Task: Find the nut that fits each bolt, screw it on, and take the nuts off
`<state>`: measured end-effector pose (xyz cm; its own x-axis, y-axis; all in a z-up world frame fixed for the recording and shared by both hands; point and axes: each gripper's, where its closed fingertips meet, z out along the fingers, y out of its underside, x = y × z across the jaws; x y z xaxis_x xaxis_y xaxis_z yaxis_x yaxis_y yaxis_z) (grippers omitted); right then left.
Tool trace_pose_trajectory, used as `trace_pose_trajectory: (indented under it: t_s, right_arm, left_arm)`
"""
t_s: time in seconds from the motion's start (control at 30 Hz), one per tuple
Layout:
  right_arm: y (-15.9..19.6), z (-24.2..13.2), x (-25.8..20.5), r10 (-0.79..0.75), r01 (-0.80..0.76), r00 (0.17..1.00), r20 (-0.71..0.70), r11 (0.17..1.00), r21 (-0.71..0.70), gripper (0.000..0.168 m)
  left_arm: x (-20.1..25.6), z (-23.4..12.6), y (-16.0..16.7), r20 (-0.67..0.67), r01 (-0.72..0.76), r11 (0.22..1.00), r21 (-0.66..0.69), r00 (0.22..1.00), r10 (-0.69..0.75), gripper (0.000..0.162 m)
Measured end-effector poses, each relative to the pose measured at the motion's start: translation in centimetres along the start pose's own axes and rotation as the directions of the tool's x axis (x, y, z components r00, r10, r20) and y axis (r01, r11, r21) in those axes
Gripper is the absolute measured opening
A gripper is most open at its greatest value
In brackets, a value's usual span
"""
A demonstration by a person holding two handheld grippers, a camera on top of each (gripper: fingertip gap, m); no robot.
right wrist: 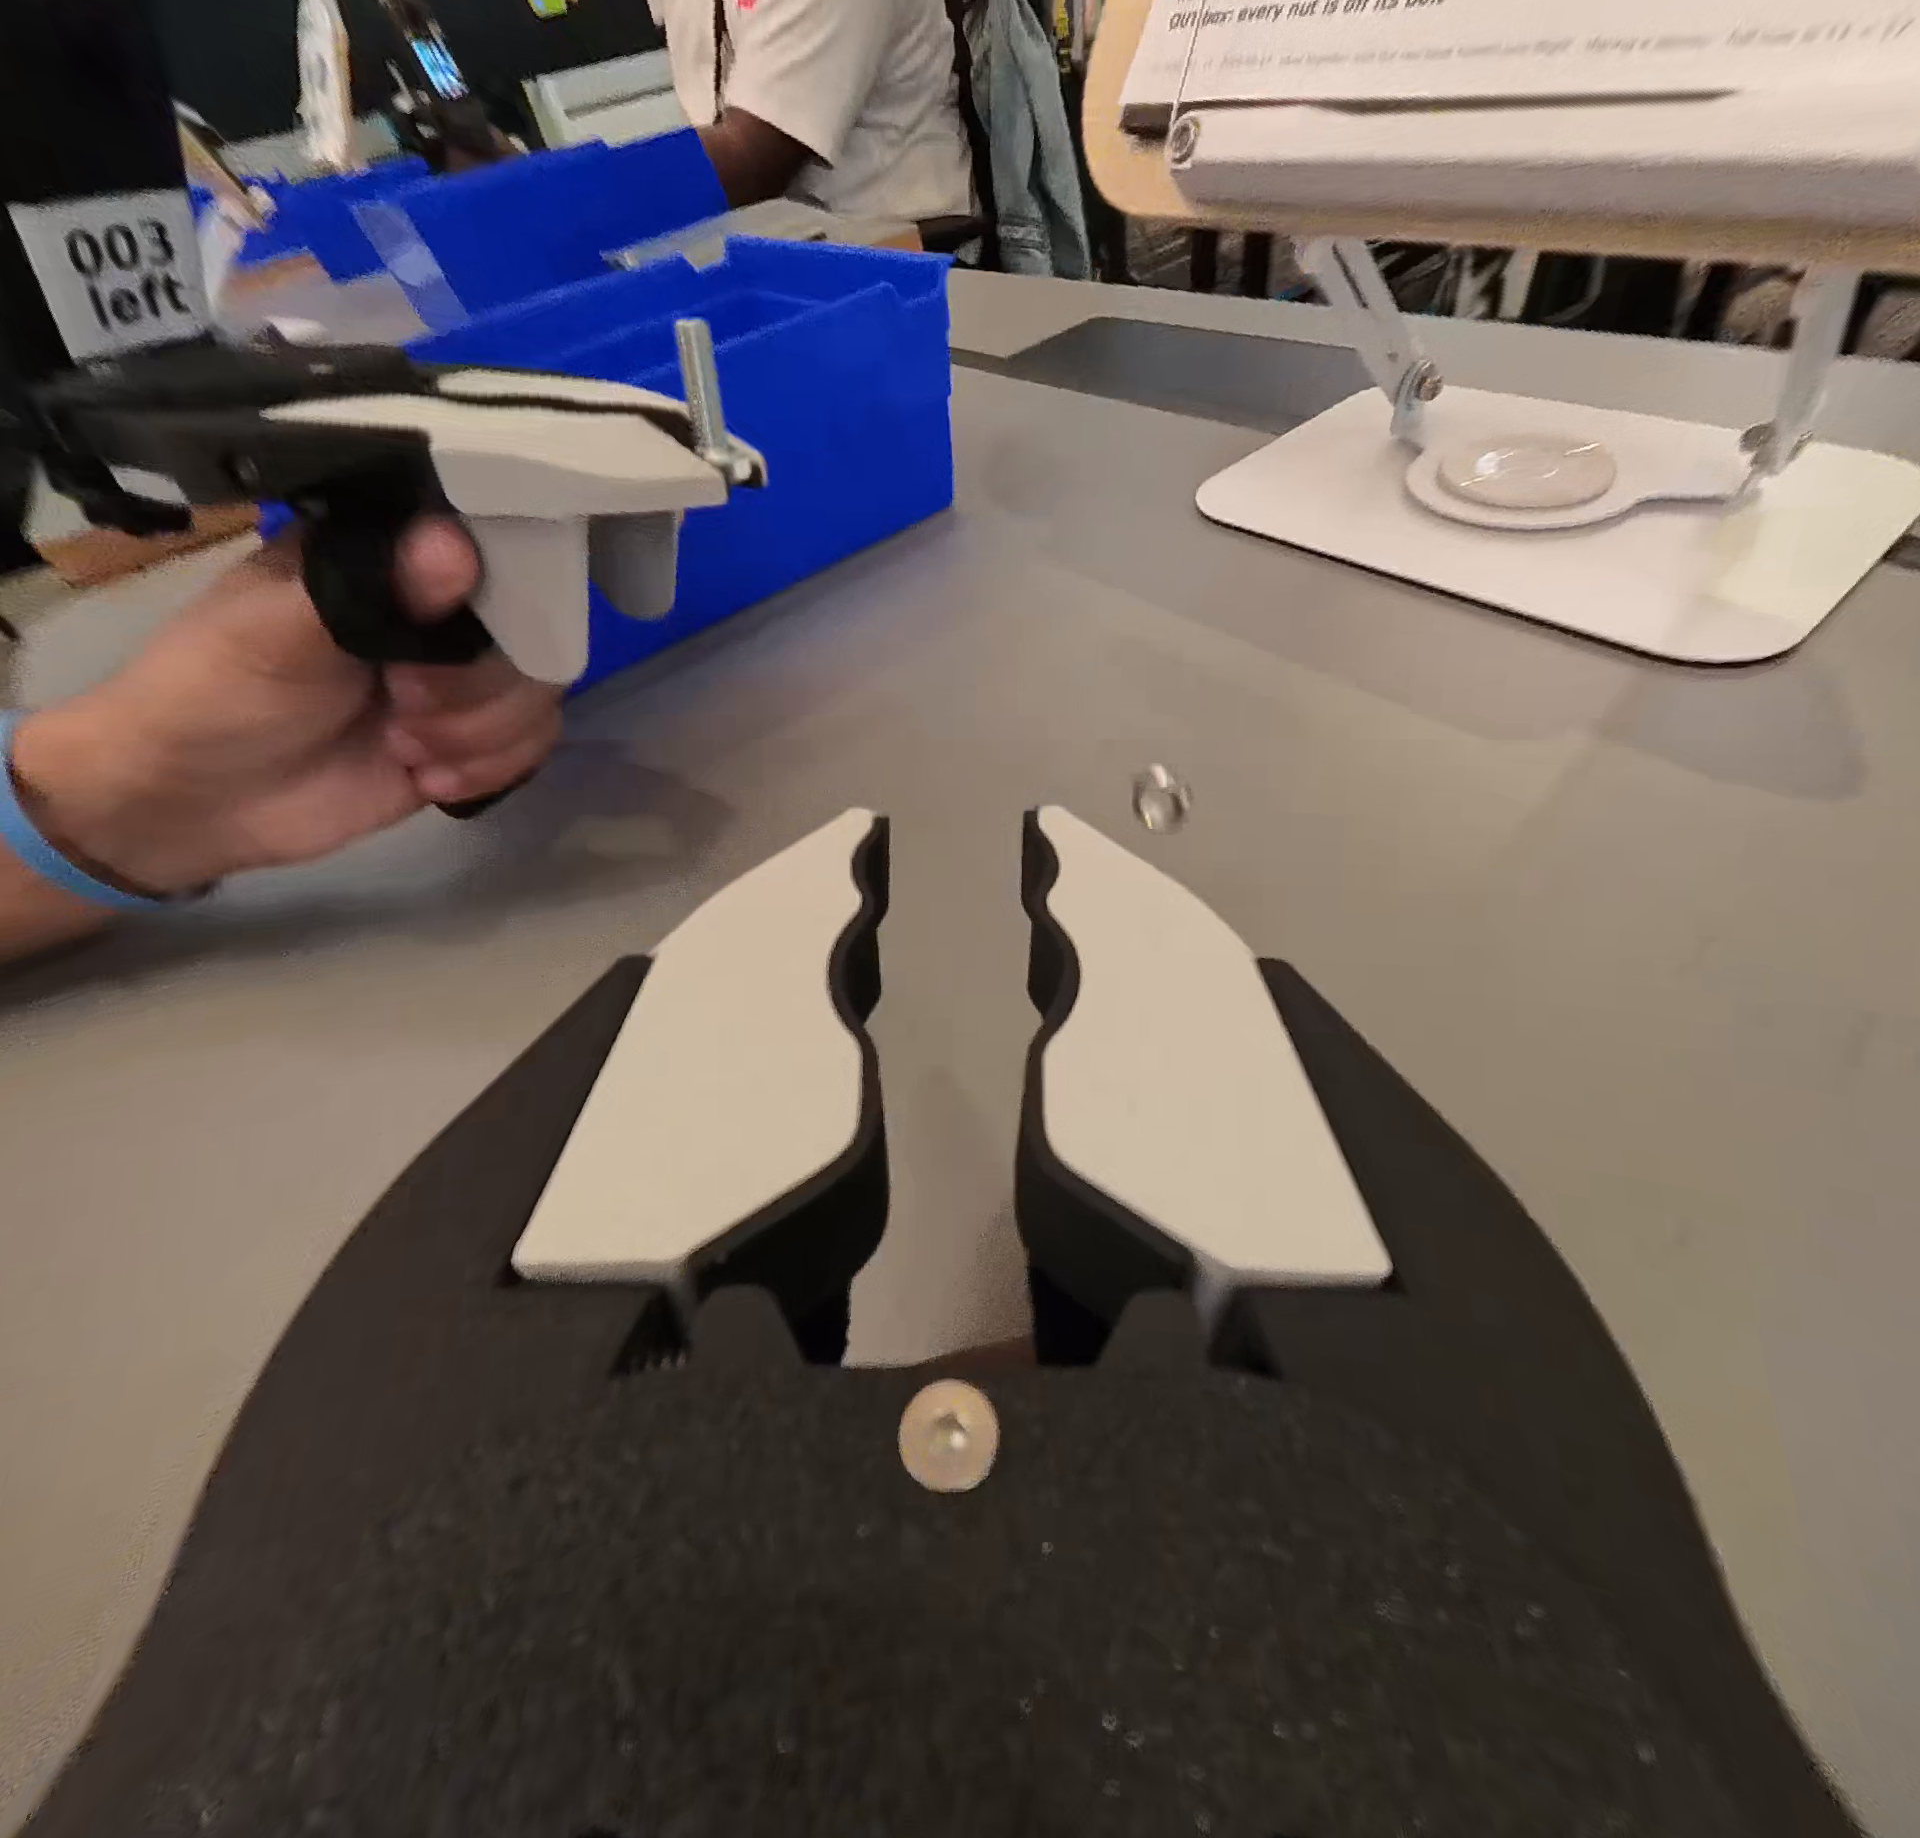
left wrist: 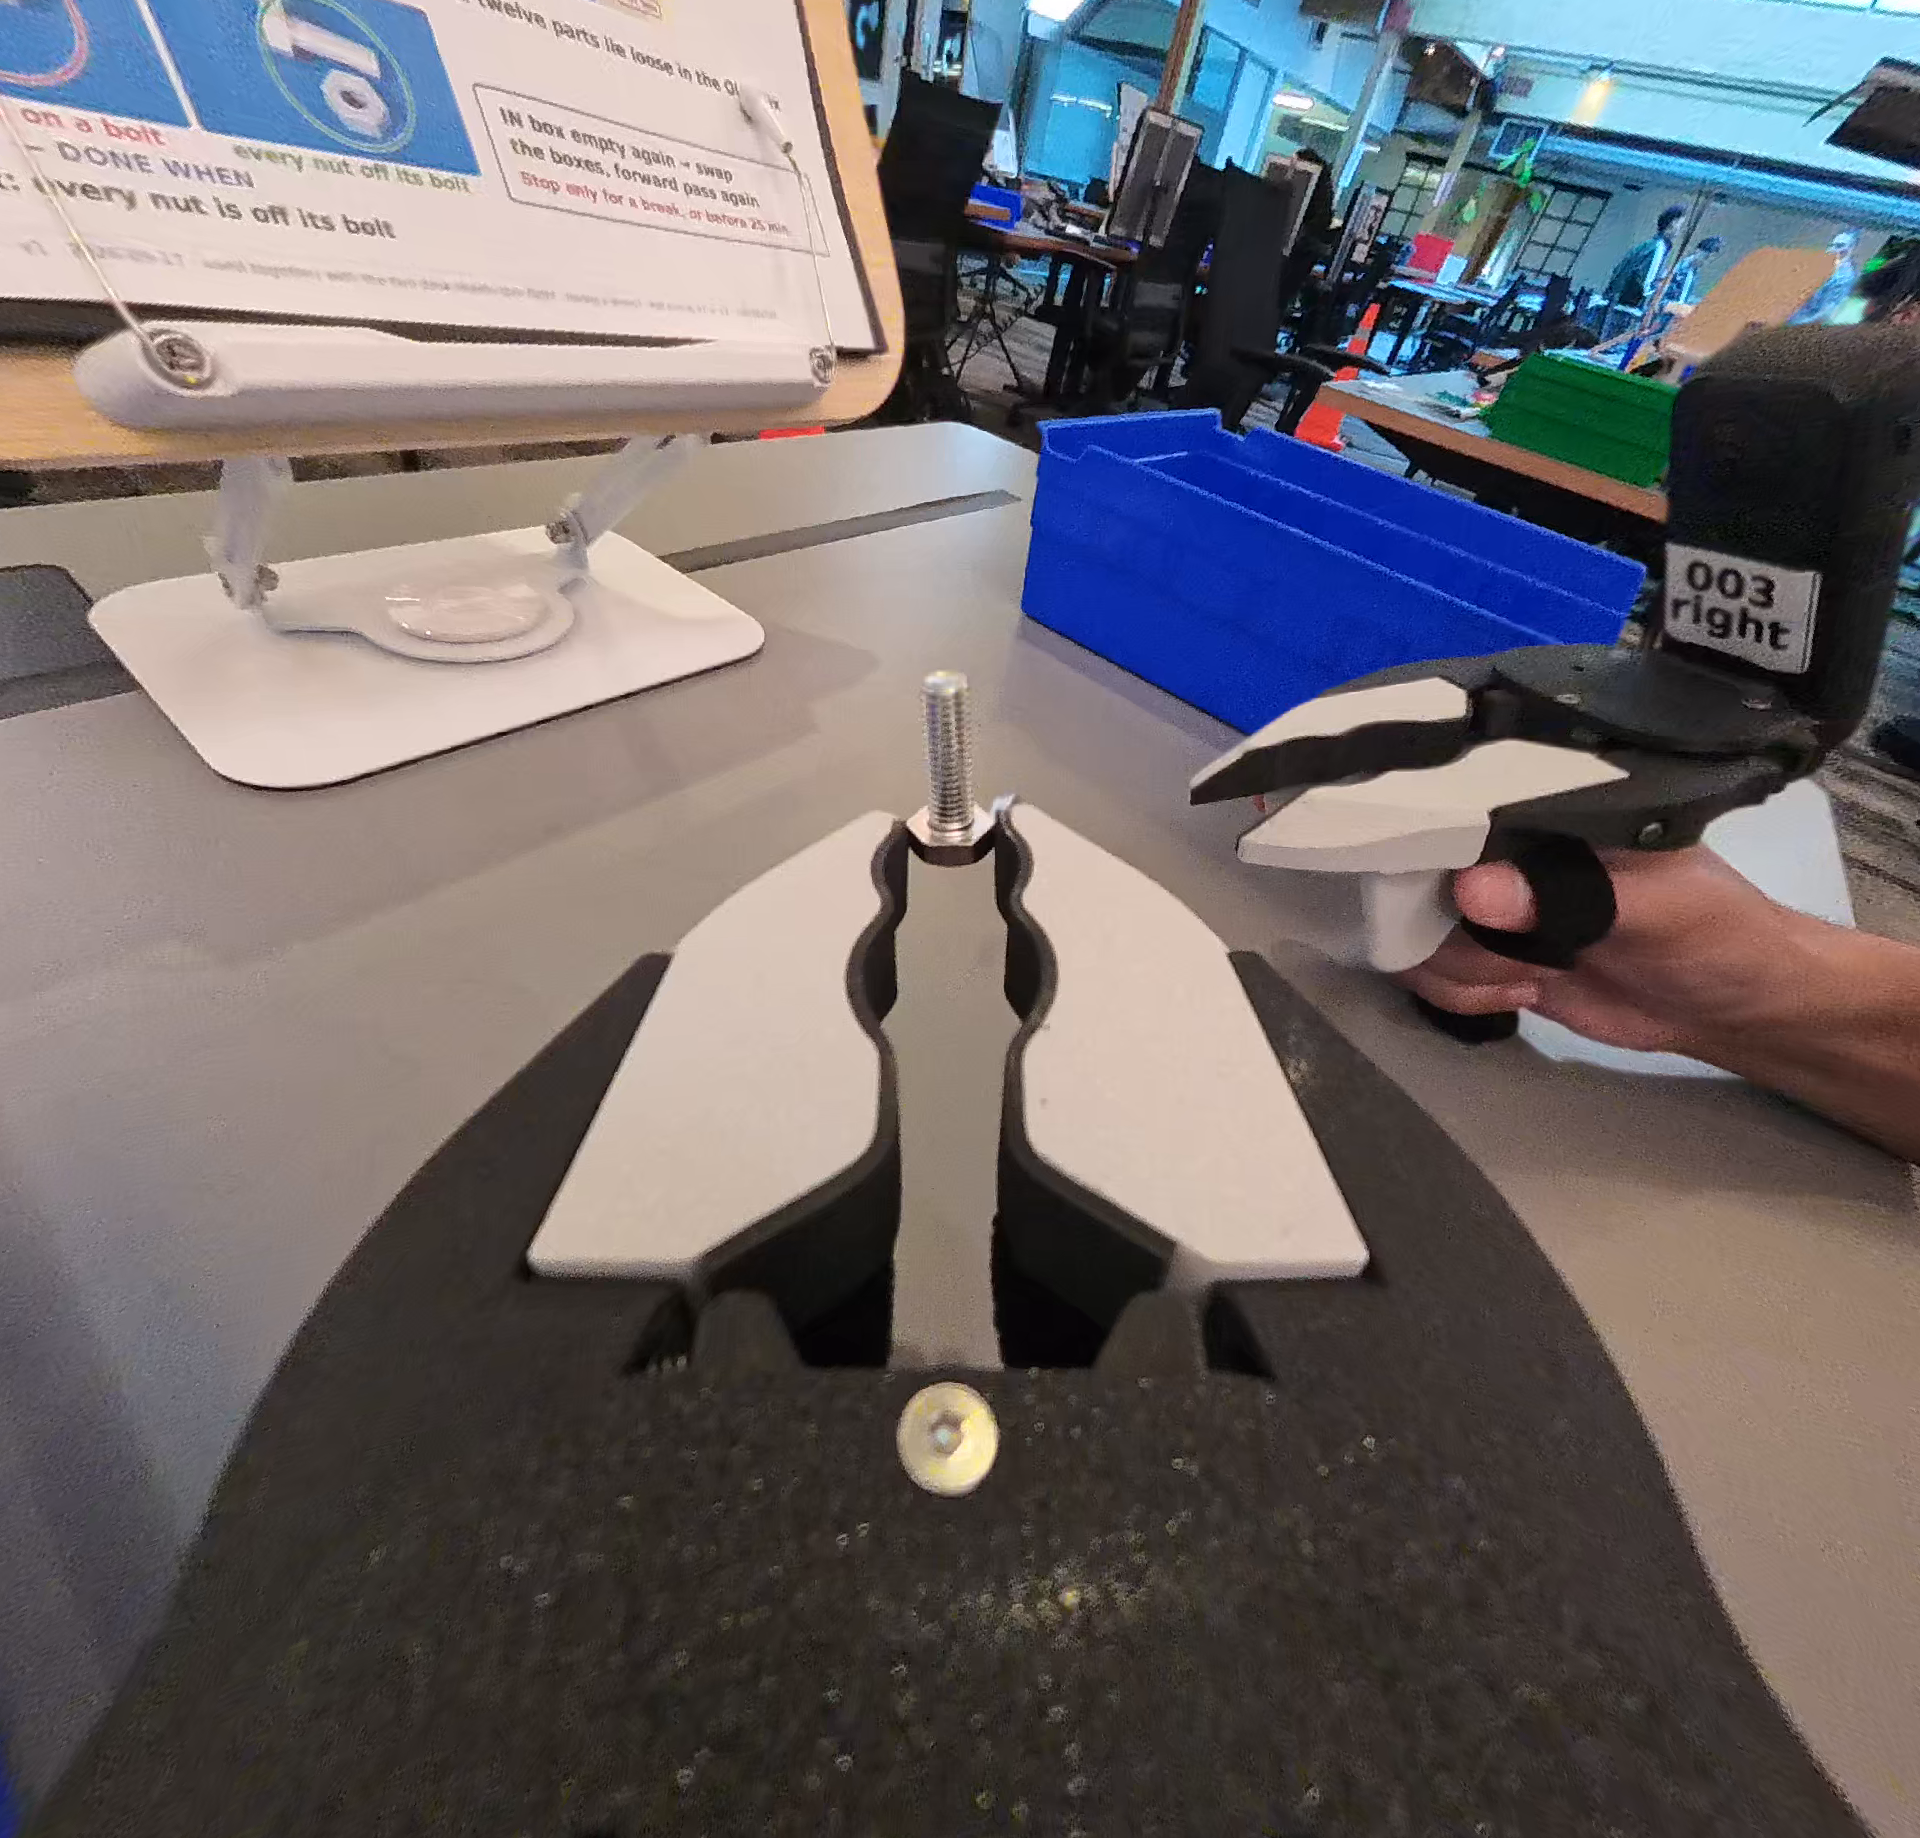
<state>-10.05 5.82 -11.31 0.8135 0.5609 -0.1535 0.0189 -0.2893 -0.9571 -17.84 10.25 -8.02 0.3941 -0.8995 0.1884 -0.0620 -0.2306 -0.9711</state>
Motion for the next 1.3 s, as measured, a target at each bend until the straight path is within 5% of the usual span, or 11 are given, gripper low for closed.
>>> trace_pose_trajectory:
  t_s: [0.2,0.33,0.53,0.7,0.87,0.93,1.3]
  right_arm:
    - [1.1,-0.8,2.8,-0.054,0.039,0.987,-0.150,0.994,-0.102,0.024]
    - [1.1,-1.5,2.8,-0.029,0.000,0.989,-0.143,0.980,-0.199,0.026]
    - [-6.2,-5.1,4.6,-0.247,0.157,0.954,-0.172,0.895,-0.417,0.028]
    - [-5.3,-4.8,8.3,-0.435,0.321,0.900,0.023,0.625,-0.712,0.028]
    - [0.8,-8.0,11.1,-0.472,0.329,0.850,0.233,0.132,-0.935,0.030]
    - [3.1,-8.9,10.7,-0.421,0.332,0.858,0.295,0.014,-0.943,0.028]
    - [8.2,-8.7,9.8,-0.335,0.305,0.890,0.308,-0.064,-0.950,0.026]
  left_arm:
    - [-0.4,0.9,1.1,-0.050,0.113,0.994,-0.005,0.992,-0.114,0.015]
    - [0.5,1.4,1.2,-0.072,0.064,0.998,-0.021,0.995,-0.065,0.015]
    - [2.0,1.5,1.5,-0.063,-0.119,0.992,-0.041,0.991,0.116,0.015]
    - [2.9,1.4,1.7,-0.092,-0.124,0.991,-0.050,0.989,0.119,0.015]
    - [2.7,1.5,1.9,-0.098,-0.112,0.992,-0.065,0.990,0.105,0.015]
    - [2.9,1.6,1.9,-0.112,-0.096,0.993,-0.068,0.990,0.088,0.015]
    - [4.3,1.8,2.4,-0.141,-0.173,0.981,-0.084,0.977,0.160,0.015]
